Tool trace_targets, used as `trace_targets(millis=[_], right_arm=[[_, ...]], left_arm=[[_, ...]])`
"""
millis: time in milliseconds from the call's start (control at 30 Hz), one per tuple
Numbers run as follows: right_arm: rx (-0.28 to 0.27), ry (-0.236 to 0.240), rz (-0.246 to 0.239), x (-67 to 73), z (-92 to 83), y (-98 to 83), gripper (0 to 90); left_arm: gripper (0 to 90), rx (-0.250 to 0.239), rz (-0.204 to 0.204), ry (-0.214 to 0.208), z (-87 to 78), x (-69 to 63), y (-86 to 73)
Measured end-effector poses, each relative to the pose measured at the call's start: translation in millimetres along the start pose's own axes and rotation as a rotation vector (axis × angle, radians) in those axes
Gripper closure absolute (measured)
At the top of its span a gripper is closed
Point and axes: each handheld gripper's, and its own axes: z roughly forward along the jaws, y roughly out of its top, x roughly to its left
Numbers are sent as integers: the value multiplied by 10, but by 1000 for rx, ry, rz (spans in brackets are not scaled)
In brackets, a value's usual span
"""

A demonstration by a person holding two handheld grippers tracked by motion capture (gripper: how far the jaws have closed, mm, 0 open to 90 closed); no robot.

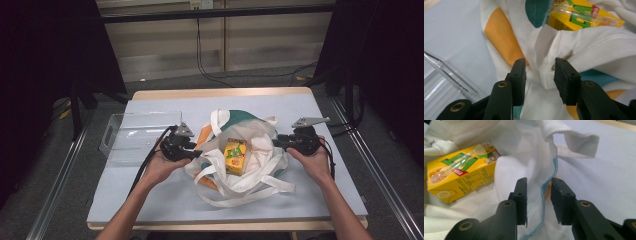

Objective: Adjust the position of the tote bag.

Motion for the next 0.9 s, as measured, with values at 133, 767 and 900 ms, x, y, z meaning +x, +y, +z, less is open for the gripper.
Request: trace_targets(millis=[133, 767, 900], right_arm=[[-46, -2, -2, -6, -95, 38, 641], [-146, 11, -52, 73, -62, 447, 582], [-109, 17, -65, 57, 66, 507, 518]], left_arm=[[561, -42, 6, -5, -146, -27, -56], [415, -198, 203, -276, -369, -505, 112], [397, -138, 253, -283, -269, -590, 136]])
